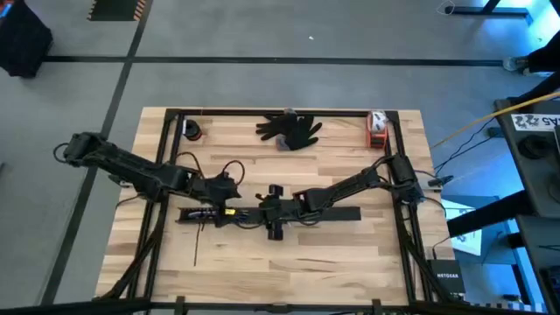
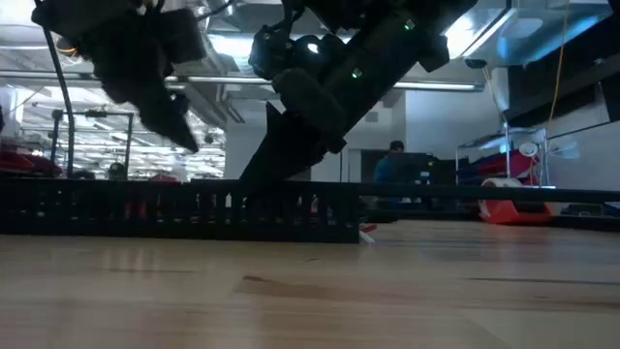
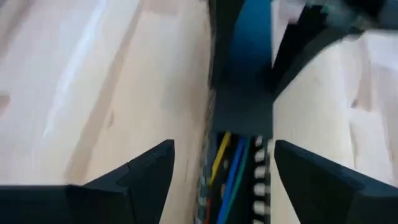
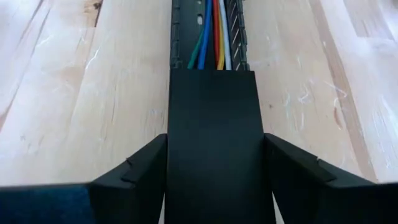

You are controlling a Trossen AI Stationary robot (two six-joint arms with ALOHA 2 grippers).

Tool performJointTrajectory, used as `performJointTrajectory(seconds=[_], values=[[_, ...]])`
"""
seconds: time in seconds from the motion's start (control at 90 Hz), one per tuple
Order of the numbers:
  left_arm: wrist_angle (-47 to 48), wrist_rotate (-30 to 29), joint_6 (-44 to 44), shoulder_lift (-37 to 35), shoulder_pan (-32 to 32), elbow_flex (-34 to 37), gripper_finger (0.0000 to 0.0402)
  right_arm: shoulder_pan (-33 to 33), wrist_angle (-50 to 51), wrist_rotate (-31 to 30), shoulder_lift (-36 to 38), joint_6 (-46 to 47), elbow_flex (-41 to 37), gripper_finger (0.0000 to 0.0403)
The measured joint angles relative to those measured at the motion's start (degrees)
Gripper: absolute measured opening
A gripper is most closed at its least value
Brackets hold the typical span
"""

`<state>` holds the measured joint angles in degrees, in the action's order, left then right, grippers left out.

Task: Ziptie cables
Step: Close the cable duct

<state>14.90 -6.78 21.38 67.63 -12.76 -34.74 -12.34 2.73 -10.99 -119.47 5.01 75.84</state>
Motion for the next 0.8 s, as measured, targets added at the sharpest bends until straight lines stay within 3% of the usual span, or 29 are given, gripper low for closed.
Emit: performJointTrajectory(seconds=[0.222, 0.422, 0.611, 0.8], values=[[2.0, 2.3, -2.6, 1.7, -3.4, 0.0, 0.0269, 0.0, -0.2, 0.1, -0.2, -0.1, 0.1, 0.0225], [0.6, -6.5, -7.2, 5.2, -5.8, 0.6, 0.0269, 0.0, -0.4, 0.2, -0.2, -0.2, 0.0, 0.0225], [-3.0, -2.8, -7.5, 7.2, -6.6, 0.7, 0.0269, 0.0, -0.4, 0.2, -0.3, -0.3, 0.0, 0.0225], [-3.9, -5.1, -8.1, 9.3, -7.3, 0.7, 0.0269, 0.0, -0.8, 0.4, -0.3, -0.4, 0.0, 0.0225]])
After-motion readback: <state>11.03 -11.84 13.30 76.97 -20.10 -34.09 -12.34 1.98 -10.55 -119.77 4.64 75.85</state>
